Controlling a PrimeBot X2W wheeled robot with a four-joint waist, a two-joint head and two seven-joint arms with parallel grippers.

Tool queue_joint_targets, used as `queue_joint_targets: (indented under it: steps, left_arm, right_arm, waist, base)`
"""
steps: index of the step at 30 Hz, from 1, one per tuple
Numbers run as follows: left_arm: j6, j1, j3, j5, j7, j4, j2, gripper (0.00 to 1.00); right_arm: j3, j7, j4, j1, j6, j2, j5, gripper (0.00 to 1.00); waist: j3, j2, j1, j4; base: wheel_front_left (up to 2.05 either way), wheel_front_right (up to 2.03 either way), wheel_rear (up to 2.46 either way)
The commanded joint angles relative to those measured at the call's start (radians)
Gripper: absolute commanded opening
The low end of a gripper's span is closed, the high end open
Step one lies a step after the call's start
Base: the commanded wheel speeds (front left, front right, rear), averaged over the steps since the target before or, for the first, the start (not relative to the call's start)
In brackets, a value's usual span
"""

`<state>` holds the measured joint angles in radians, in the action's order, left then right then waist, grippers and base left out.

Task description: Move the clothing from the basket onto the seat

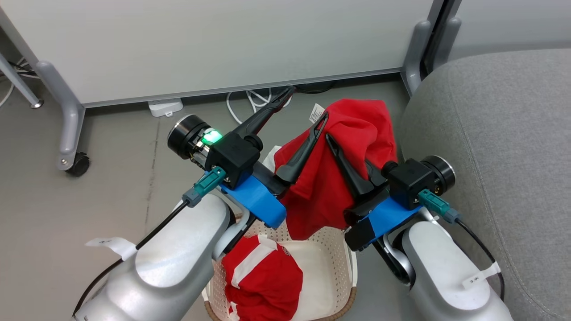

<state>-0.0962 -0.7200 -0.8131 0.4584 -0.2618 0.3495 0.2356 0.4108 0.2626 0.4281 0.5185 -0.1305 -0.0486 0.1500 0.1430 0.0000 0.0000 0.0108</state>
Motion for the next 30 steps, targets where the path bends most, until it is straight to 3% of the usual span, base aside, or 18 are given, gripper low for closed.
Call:
queue_joint_targets:
  steps: [1,30]
  left_arm:
    - [0.002,0.011,-0.001,0.002,-0.005,-0.001,-0.002,1.00]
    - [-0.010,-0.004,-0.034,-0.035,-0.005,-0.014,0.005,1.00]
  right_arm:
    - [-0.016,0.004,-0.009,-0.013,0.000,-0.003,-0.009,0.00]
    - [-0.277,0.004,-0.129,-0.119,0.000,-0.002,-0.087,0.00]
  waist:
    - [0.012,0.0000,0.0000,-0.023]
    - [0.097,0.0000,0.0000,-0.292]
  base:
    - [0.00,0.00,0.00]
    - [0.00,0.00,0.00]
